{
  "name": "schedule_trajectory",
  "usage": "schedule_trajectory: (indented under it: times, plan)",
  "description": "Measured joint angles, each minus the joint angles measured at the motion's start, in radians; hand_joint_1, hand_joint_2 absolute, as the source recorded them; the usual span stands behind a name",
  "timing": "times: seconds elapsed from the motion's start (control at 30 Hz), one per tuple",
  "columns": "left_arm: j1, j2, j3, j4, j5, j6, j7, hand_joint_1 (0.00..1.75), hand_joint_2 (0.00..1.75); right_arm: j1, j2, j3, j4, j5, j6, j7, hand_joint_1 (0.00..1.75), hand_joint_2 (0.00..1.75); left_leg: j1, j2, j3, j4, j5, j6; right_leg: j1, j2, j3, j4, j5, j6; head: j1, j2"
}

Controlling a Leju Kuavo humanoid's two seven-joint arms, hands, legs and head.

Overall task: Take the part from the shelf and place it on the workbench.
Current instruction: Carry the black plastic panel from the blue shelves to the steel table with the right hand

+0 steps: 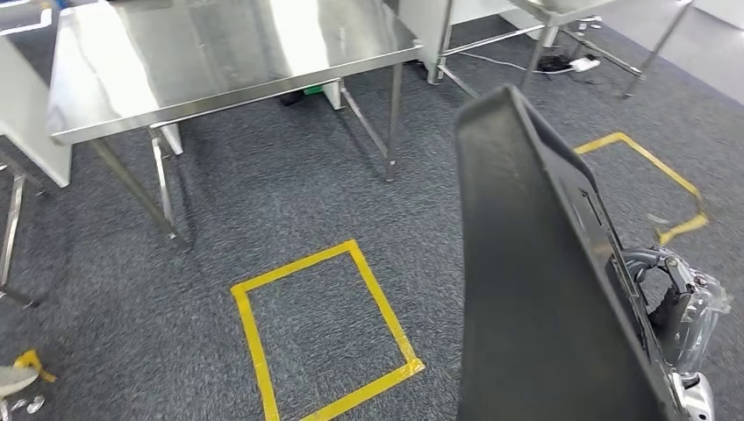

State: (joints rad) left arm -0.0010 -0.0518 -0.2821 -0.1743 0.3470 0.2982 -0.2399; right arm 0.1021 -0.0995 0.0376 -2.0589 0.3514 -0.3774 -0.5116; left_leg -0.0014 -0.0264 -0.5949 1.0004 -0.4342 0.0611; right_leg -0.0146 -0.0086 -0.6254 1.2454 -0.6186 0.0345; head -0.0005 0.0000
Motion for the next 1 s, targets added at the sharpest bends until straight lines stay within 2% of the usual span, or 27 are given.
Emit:
schedule_trajectory:
  times: [0.03, 0.07, 0.1, 0.13, 0.17, 0.2, 0.23, 0.27, 0.33, 0.37, 0.4, 0.47, 0.5, 0.53, 0.57, 0.6, 0.63, 0.67, 0.73, 0.77, 0.83, 0.87, 0.9, 0.97, 1.0]
  plan:
    - [0.0, -0.002, 0.001, 0.0, 0.0, 0.001, 0.0, 0.0, 1.75, 0.005, 0.0, -0.002, 0.002, -0.005, -0.001, -0.002, 1.75, 1.75, 0.0, -0.016, 0.0, 0.0, 0.0, 0.0, -0.001, 0.003, -0.026, 0.041, -0.008, 0.004, 0.001, 0.0]
    - [0.001, -0.004, 0.003, 0.0, 0.001, 0.001, 0.001, 0.0, 1.75, 0.008, 0.0, -0.004, 0.004, -0.008, -0.002, -0.004, 1.75, 1.75, 0.001, -0.033, 0.0, 0.001, 0.0, -0.001, -0.002, 0.004, -0.036, 0.045, 0.001, 0.012, 0.001, 0.0]
    - [0.003, -0.006, 0.004, 0.0, 0.002, 0.0, 0.002, 0.0, 1.75, 0.011, 0.0, -0.005, 0.006, -0.01, -0.001, -0.005, 1.75, 1.75, 0.003, -0.049, 0.001, 0.002, -0.001, -0.002, -0.004, 0.008, -0.024, 0.007, 0.026, 0.023, 0.001, 0.0]
    - [0.003, -0.007, 0.005, 0.0, 0.005, -0.003, 0.002, 0.0, 1.75, 0.012, 0.0, -0.005, 0.006, -0.011, 0.001, -0.006, 1.75, 1.75, 0.004, -0.065, 0.001, 0.005, -0.002, -0.005, -0.009, 0.019, 0.003, -0.063, 0.061, 0.035, 0.001, 0.0]
    - [0.004, -0.007, 0.007, 0.0, 0.007, -0.009, 0.002, 0.0, 1.75, 0.012, 0.001, -0.004, 0.008, -0.011, 0.003, -0.006, 1.75, 1.75, 0.005, -0.081, 0.001, 0.009, -0.004, -0.01, -0.012, 0.041, 0.032, -0.132, 0.091, 0.043, 0.002, 0.0]
    - [0.003, -0.006, 0.008, 0.0, 0.01, -0.017, 0.002, 0.0, 1.75, 0.011, 0.002, -0.003, 0.009, -0.011, 0.006, -0.006, 1.75, 1.75, 0.004, -0.094, -0.002, 0.014, -0.006, -0.016, -0.015, 0.059, 0.055, -0.186, 0.113, 0.041, 0.003, 0.0]
    - [0.002, -0.005, 0.01, 0.0, 0.011, -0.025, 0.001, 0.0, 1.75, 0.009, 0.003, -0.001, 0.01, -0.01, 0.009, -0.005, 1.75, 1.75, 0.002, -0.105, -0.006, 0.016, -0.007, -0.022, -0.015, 0.071, 0.069, -0.215, 0.123, 0.034, 0.004, 0.0]
    - [0.002, -0.003, 0.011, 0.0, 0.012, -0.035, 0.001, 0.0, 1.75, 0.006, 0.004, 0.001, 0.013, -0.008, 0.011, -0.002, 1.75, 1.75, 0.001, -0.115, -0.01, 0.016, -0.006, -0.029, -0.013, 0.073, 0.072, -0.221, 0.125, 0.022, 0.004, 0.0]
    - [0.002, 0.003, 0.013, 0.0, 0.014, -0.053, 0.001, 0.0, 1.75, -0.001, 0.007, 0.006, 0.016, -0.002, 0.016, 0.009, 1.75, 1.75, 0.003, -0.123, -0.016, 0.014, -0.003, -0.039, -0.013, 0.052, 0.075, -0.223, 0.129, 0.002, 0.002, 0.0]
    - [0.0, 0.006, 0.015, -0.001, 0.015, -0.062, 0.003, 0.0, 1.75, -0.006, 0.009, 0.009, 0.016, 0.002, 0.018, 0.015, 1.75, 1.75, 0.003, -0.102, -0.021, 0.024, -0.008, -0.044, -0.015, 0.041, 0.077, -0.224, 0.13, -0.005, 0.0, 0.0]
    - [-0.004, 0.01, 0.016, -0.002, 0.015, -0.069, 0.008, 0.0, 1.75, -0.009, 0.01, 0.012, 0.016, 0.007, 0.019, 0.022, 1.75, 1.75, 0.002, -0.07, -0.033, 0.049, -0.024, -0.048, -0.017, 0.028, 0.078, -0.225, 0.131, -0.012, -0.005, 0.0]
    - [-0.022, 0.017, 0.018, -0.009, 0.013, -0.076, 0.027, 0.0, 1.75, -0.012, 0.013, 0.015, 0.016, 0.015, 0.017, 0.034, 1.75, 1.75, 0.002, 0.001, -0.089, 0.158, -0.084, -0.056, -0.014, -0.001, 0.08, -0.226, 0.129, -0.024, -0.015, 0.0]
    - [-0.033, 0.02, 0.018, -0.015, 0.011, -0.076, 0.041, 0.0, 1.75, -0.012, 0.013, 0.017, 0.016, 0.018, 0.016, 0.038, 1.75, 1.75, 0.004, 0.016, -0.124, 0.223, -0.112, -0.059, -0.012, -0.018, 0.08, -0.226, 0.127, -0.027, -0.016, 0.0]
    - [-0.043, 0.023, 0.018, -0.021, 0.008, -0.076, 0.056, 0.0, 1.75, -0.012, 0.013, 0.019, 0.017, 0.021, 0.014, 0.042, 1.75, 1.75, 0.006, 0.021, -0.151, 0.273, -0.128, -0.06, -0.01, -0.034, 0.08, -0.226, 0.126, -0.029, -0.016, 0.0]
    - [-0.053, 0.026, 0.018, -0.03, 0.005, -0.076, 0.074, 0.0, 1.75, -0.012, 0.013, 0.022, 0.017, 0.022, 0.011, 0.045, 1.75, 1.75, 0.006, 0.024, -0.161, 0.289, -0.124, -0.06, -0.008, -0.05, 0.081, -0.226, 0.125, -0.031, -0.017, 0.0]
    - [-0.062, 0.029, 0.018, -0.04, 0.0, -0.076, 0.094, 0.0, 1.75, -0.012, 0.013, 0.025, 0.017, 0.023, 0.009, 0.048, 1.75, 1.75, 0.006, 0.026, -0.152, 0.269, -0.104, -0.059, -0.008, -0.064, 0.082, -0.226, 0.123, -0.031, -0.017, 0.0]
    - [-0.072, 0.033, 0.018, -0.051, -0.005, -0.075, 0.115, 0.0, 1.75, -0.012, 0.013, 0.028, 0.016, 0.024, 0.006, 0.05, 1.75, 1.75, 0.005, 0.035, -0.123, 0.215, -0.073, -0.055, -0.007, -0.077, 0.085, -0.226, 0.121, -0.03, -0.017, 0.0]
    - [-0.084, 0.037, 0.019, -0.063, -0.009, -0.074, 0.135, 0.0, 1.75, -0.012, 0.013, 0.03, 0.016, 0.024, 0.003, 0.051, 1.75, 1.75, 0.002, 0.056, -0.084, 0.145, -0.042, -0.048, -0.006, -0.09, 0.089, -0.226, 0.118, -0.028, -0.017, 0.0]
    - [-0.114, 0.043, 0.019, -0.087, -0.016, -0.07, 0.17, 0.0, 1.75, -0.013, 0.013, 0.034, 0.016, 0.025, 0.0, 0.055, 1.75, 1.75, -0.006, 0.089, -0.03, 0.045, -0.011, -0.037, 0.003, -0.113, 0.094, -0.225, 0.112, -0.02, -0.015, 0.0]
    - [-0.128, 0.045, 0.019, -0.098, -0.018, -0.067, 0.184, 0.0, 1.75, -0.014, 0.013, 0.037, 0.016, 0.025, 0.0, 0.056, 1.75, 1.75, -0.011, 0.094, -0.023, 0.028, -0.01, -0.033, 0.006, -0.124, 0.096, -0.226, 0.109, -0.015, -0.014, 0.0]
    - [-0.148, 0.047, 0.02, -0.113, -0.022, -0.062, 0.203, 0.0, 1.75, -0.016, 0.013, 0.045, 0.016, 0.027, 0.0, 0.059, 1.75, 1.75, -0.012, 0.069, -0.023, 0.022, -0.008, -0.024, 0.008, -0.14, 0.1, -0.229, 0.106, -0.005, -0.014, 0.0]
    - [-0.153, 0.047, 0.02, -0.12, -0.023, -0.06, 0.208, 0.0, 1.75, -0.017, 0.013, 0.05, 0.016, 0.029, 0.0, 0.061, 1.75, 1.75, -0.011, 0.057, -0.018, 0.015, -0.005, -0.019, 0.007, -0.126, 0.101, -0.226, 0.102, 0.0, -0.013, 0.0]
    - [-0.157, 0.047, 0.02, -0.125, -0.023, -0.059, 0.211, 0.0, 1.75, -0.018, 0.014, 0.054, 0.016, 0.03, -0.001, 0.062, 1.75, 1.75, -0.007, 0.046, -0.013, 0.009, -0.001, -0.013, 0.006, -0.097, 0.094, -0.208, 0.092, 0.002, -0.012, 0.0]
    - [-0.166, 0.046, 0.02, -0.134, -0.025, -0.058, 0.214, 0.0, 1.75, -0.018, 0.012, 0.057, 0.016, 0.031, -0.005, 0.064, 1.75, 1.75, -0.001, 0.022, -0.008, 0.001, 0.004, -0.005, 0.003, -0.024, 0.044, -0.105, 0.048, -0.002, -0.008, 0.0]
    - [-0.17, 0.046, 0.02, -0.138, -0.026, -0.058, 0.215, 0.0, 1.75, -0.016, 0.01, 0.057, 0.016, 0.031, -0.007, 0.064, 1.75, 1.75, 0.0, 0.008, -0.008, 0.001, 0.005, -0.002, 0.003, -0.004, 0.004, -0.032, 0.022, -0.004, -0.007, 0.0]
